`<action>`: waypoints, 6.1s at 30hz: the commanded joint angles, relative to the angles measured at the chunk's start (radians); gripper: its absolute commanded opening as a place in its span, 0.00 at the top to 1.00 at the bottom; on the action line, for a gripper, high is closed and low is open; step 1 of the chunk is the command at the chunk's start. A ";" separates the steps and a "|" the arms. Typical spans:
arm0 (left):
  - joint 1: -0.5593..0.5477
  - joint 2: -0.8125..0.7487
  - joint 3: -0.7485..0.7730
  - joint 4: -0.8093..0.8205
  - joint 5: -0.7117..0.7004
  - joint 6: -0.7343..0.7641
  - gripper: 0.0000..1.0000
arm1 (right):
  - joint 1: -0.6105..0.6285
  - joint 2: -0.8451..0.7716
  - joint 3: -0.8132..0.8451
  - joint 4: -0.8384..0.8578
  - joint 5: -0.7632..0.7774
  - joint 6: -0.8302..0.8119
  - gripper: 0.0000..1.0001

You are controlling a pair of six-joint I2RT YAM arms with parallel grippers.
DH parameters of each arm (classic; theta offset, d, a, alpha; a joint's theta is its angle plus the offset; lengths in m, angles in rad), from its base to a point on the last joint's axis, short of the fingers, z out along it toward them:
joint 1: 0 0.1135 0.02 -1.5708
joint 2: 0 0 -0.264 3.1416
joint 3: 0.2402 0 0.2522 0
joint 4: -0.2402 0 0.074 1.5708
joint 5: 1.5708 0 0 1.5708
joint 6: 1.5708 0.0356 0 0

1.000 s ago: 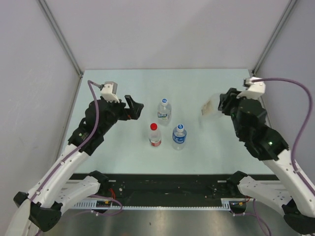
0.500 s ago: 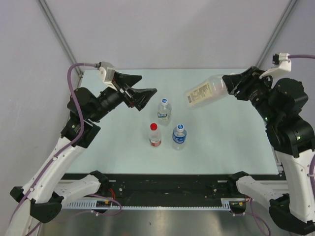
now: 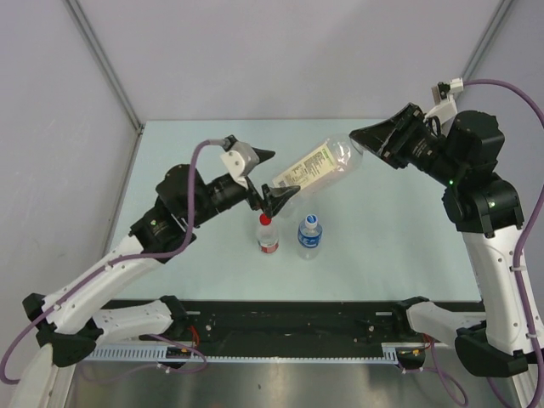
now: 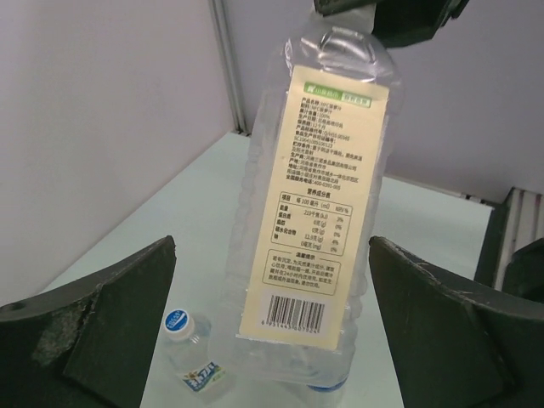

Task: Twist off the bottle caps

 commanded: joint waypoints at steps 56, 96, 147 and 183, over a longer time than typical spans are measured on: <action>-0.045 0.006 -0.040 0.041 0.254 -0.027 0.79 | 0.272 -0.290 -0.163 0.228 0.389 -0.247 0.00; -0.343 0.121 -0.097 0.309 -0.651 0.166 1.00 | 0.412 -0.186 -0.290 0.435 0.461 -0.111 0.24; -0.312 -0.034 -0.123 0.178 0.063 -0.010 1.00 | 0.409 -0.204 -0.315 0.455 0.158 -0.395 1.00; -0.044 0.082 -0.054 0.456 0.969 -0.507 1.00 | 0.402 -0.251 -0.333 0.412 -0.700 -0.641 1.00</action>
